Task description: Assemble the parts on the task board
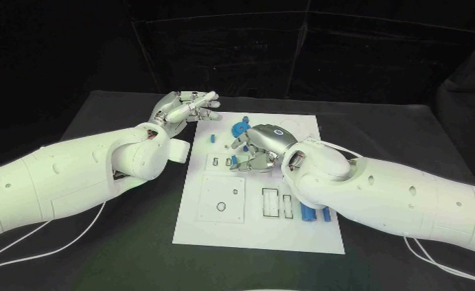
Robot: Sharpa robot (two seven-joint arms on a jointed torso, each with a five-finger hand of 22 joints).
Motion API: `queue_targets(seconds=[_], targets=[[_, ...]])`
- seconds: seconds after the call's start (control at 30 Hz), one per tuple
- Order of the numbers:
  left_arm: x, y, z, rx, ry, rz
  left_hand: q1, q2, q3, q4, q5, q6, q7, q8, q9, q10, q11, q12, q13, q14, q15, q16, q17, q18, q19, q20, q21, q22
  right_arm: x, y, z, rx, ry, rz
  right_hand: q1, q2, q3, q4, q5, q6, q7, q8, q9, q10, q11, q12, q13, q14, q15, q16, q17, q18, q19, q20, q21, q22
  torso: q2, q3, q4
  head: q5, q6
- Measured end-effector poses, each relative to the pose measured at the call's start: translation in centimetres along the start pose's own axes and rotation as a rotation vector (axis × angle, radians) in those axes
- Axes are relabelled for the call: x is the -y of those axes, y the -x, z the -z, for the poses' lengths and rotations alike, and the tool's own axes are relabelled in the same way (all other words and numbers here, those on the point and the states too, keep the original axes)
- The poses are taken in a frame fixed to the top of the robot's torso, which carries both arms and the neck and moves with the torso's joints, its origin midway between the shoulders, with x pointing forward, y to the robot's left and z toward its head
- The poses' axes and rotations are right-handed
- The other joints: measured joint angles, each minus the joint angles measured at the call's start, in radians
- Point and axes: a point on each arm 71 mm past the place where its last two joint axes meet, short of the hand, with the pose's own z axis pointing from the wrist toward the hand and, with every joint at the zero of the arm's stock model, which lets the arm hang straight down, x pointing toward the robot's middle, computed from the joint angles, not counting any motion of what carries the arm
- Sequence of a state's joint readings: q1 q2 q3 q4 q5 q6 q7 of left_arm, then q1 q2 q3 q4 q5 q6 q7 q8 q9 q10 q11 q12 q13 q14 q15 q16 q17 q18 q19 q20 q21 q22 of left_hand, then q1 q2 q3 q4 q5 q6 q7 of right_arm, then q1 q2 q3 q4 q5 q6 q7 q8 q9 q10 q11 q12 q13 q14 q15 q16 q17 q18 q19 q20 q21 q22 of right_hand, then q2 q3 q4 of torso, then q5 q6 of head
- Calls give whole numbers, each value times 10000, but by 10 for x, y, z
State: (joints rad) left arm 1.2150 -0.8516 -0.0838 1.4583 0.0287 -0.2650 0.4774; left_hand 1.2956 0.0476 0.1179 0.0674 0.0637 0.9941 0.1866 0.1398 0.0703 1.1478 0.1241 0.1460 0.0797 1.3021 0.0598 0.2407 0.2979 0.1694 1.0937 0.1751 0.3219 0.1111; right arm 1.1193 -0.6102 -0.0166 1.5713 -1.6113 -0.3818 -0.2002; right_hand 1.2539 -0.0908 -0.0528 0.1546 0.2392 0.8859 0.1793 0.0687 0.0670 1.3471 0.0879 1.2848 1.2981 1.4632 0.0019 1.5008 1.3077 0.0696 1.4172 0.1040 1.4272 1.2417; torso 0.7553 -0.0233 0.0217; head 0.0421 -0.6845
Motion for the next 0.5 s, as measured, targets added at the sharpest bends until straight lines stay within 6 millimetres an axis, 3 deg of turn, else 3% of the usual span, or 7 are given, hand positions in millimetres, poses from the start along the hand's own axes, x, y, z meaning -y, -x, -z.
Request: queue_targets(seconds=[0.1,0.2,0.3,0.37,0.43,0.47,0.5], targets=[[0,2,1,-134,104,-385,-170,-123,0,0,0,255,-212,0,9,713,-331,179,149,1284,-391,784,599,0,971,-396,613,283,4,10,11,174,281,-362,11,11,-57,57,5,43,-24,127,46,0,-1,0,6,36,36,-89,-1,0,-105,95,-134,-234,-34,2,-7,43,-1],[-1,4,4,-376,340,-1051,-371,-206,50,67,0,424,-396,0,42,1422,-572,491,451,1617,-650,2136,1800,-1,1692,-732,1288,639,14,30,18,373,542,-852,472,343,49,-58,83,394,-185,420,133,-79,-80,0,-56,36,36,-322,-1,0,-330,28,-384,-698,-105,27,-21,102,-11],[0,5,5,-773,827,-1985,-568,-397,-88,203,0,569,-572,175,136,2011,-788,1036,902,1635,-849,5593,5021,-2,2011,-917,1845,979,28,57,24,655,632,-1446,716,583,22,-168,83,428,-220,505,134,-193,-182,-225,-284,19,-26,-636,-34,88,-652,-7,-708,-1324,-203,74,-46,139,-62],[1,4,4,-1146,1388,-2717,-770,-373,-198,313,0,697,-701,375,263,2274,-923,1595,1374,1646,-955,7993,7279,-1,2193,-1051,2318,1281,39,72,28,838,571,-1903,799,666,-5,-196,83,428,-220,553,134,-255,-183,-324,-389,35,-41,-758,-146,161,-737,-25,-840,-1546,-274,101,-62,163,-102],[1,3,4,-1543,2049,-3420,-809,-334,-208,323,0,742,-746,612,413,2422,-1052,2299,1986,1646,-1013,10390,9467,-3,2737,-1211,3789,2816,51,85,33,1002,413,-2247,876,743,6,-237,83,429,-220,553,134,-254,-183,-324,-420,34,-41,-779,-184,161,-737,-25,-846,-1602,-365,124,-82,183,-158],[1,1,3,-1734,2388,-3779,-936,-170,-286,400,0,813,-817,869,576,2350,-1155,2878,2506,1650,-1119,11500,9891,-233,3045,-1255,5076,4307,57,91,35,1100,312,-2384,908,774,-7,-250,85,428,-220,572,134,-254,-182,-324,-421,35,-41,-779,-184,161,-737,-25,-846,-1612,-401,133,-89,188,-178],[1,0,3,-1979,2854,-4283,-986,-121,-356,434,0,846,-852,1043,690,2274,-1223,3261,2853,1650,-1119,11996,10013,-318,3157,-1297,5763,5098,66,100,37,1261,155,-2567,913,780,-7,-250,126,429,-220,595,134,-254,-183,-324,-421,35,-41,-779,-184,161,-737,-25,-846,-1612,-448,145,-96,195,-212]])
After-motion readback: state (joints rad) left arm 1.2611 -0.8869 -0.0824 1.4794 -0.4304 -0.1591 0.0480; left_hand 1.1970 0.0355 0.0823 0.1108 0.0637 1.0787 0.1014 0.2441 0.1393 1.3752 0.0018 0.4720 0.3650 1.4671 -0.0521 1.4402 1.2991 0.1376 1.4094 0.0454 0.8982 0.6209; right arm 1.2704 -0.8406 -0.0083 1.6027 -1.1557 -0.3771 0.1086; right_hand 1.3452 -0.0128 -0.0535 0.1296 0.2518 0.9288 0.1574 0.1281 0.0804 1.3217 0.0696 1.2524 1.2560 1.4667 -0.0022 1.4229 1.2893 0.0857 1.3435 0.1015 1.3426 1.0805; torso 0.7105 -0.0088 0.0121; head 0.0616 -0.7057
